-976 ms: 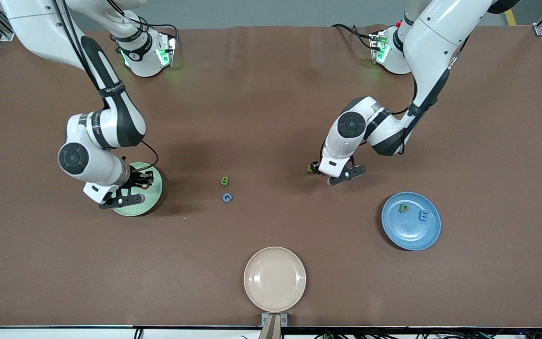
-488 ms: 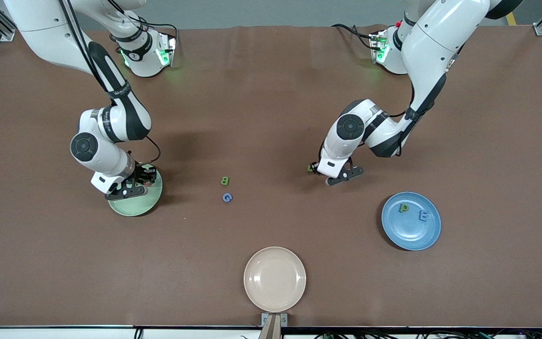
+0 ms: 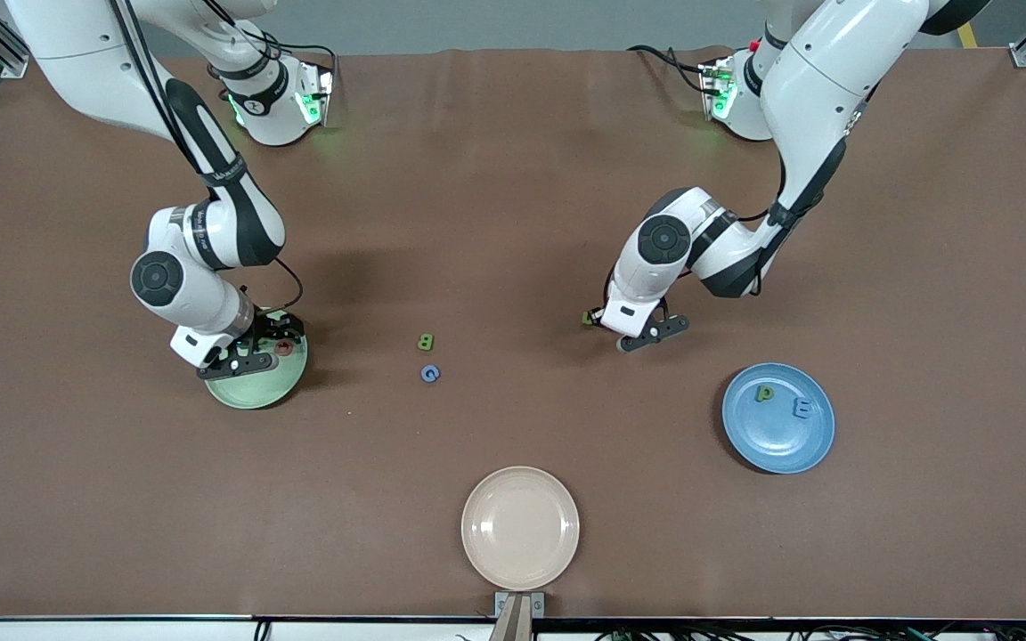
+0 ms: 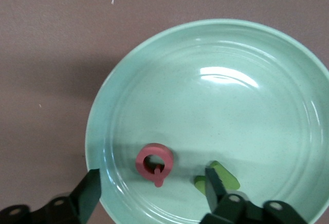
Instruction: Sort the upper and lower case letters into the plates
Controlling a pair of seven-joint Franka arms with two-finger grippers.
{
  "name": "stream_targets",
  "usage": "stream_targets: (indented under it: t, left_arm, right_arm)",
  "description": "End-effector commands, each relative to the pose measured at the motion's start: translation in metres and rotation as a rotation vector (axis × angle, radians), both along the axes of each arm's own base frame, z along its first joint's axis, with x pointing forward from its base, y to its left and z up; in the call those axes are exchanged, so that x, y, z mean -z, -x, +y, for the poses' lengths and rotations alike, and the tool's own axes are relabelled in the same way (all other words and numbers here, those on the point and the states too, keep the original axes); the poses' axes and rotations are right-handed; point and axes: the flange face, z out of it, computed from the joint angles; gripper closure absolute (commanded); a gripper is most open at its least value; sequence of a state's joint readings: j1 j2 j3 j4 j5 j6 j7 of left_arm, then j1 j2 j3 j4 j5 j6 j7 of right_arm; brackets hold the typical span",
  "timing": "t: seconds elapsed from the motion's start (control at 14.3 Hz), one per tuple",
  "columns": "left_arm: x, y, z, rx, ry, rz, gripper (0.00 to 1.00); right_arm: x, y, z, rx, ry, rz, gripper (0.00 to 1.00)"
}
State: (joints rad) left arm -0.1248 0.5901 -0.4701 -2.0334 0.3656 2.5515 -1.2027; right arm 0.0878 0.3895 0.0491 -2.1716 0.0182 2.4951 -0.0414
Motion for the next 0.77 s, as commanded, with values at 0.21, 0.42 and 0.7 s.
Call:
stream_targets:
  t: [0.21,0.42,0.7]
  left_arm:
    - [-0.053,-0.083,0.071,-0.021,-0.047,-0.139,1.00]
    - [-0.050,-0.124,0.144,-0.015,-0.096,-0.184,1.00]
    - [-0.040,-0.141,0.204,0.037,-0.111,-0.168,0.95]
  right_arm:
    - [-0.040,-0.014,0.090,0.176,0.008,-0.008,0.00]
    - [-0.034,-0.015,0.148,0.284,0.007,-0.017,0.00]
    - [-0.019,-0.008,0.204,0.304,0.002,-0.024,0.00]
